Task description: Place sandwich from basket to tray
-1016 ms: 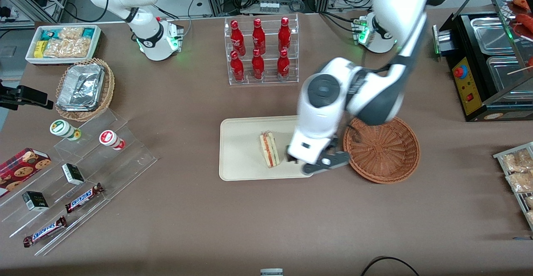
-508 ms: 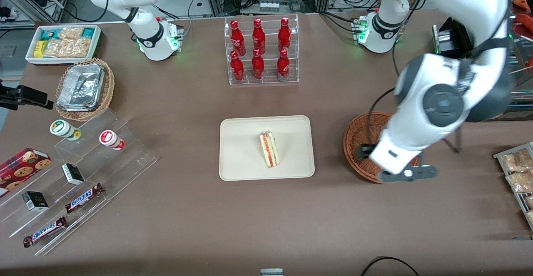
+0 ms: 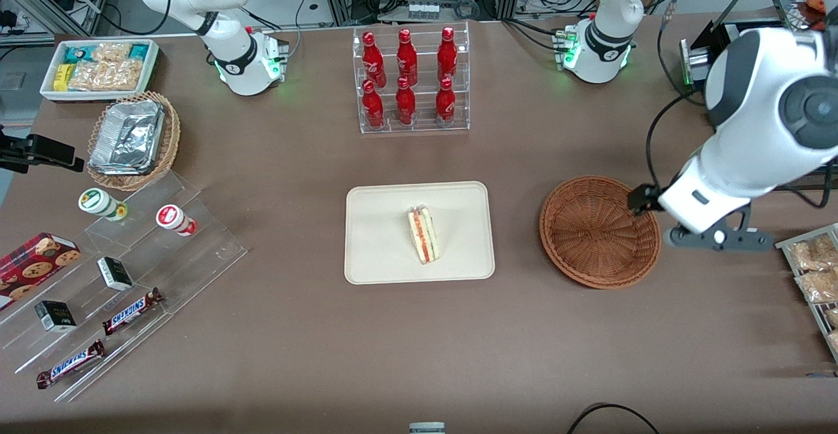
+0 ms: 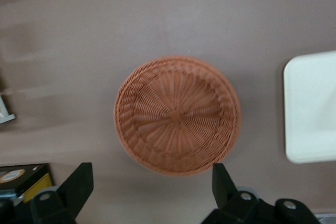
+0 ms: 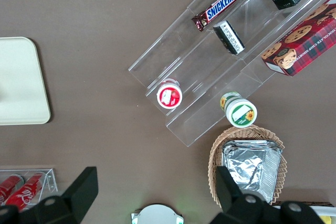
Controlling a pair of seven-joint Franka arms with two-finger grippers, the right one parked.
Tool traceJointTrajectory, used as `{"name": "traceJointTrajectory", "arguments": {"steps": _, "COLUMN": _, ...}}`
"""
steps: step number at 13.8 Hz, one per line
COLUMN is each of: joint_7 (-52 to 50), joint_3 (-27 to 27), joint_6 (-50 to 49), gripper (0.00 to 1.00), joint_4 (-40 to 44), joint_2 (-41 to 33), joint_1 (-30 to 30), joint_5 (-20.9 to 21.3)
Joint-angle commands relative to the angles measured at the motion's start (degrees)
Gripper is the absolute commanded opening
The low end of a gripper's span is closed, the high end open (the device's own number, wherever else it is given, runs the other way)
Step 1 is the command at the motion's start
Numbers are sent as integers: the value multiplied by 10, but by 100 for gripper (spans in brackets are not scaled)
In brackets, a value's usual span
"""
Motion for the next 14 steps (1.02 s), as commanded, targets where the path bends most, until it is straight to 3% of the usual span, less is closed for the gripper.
{"name": "traceJointTrajectory", "arguments": {"steps": 1, "joint_7": 51, "joint_3": 0, "joint_6": 3, "gripper": 100, "joint_4": -87, "joint_2": -86, "joint_1": 22, "joint_5": -21}}
{"name": "traceJointTrajectory", "arguments": {"steps": 6, "joint_7": 59, "joint_3": 63, "joint_6": -40, "gripper": 100, "joint_4": -111, "joint_2": -143, "joint_1": 9, "joint_5": -49}}
{"name": "traceJointTrajectory", "arguments": {"steps": 14, "joint_7": 64, "joint_3": 90, "joint_6": -93, "gripper": 100, "joint_4": -107, "joint_2": -169, "joint_1": 7, "joint_5": -67}}
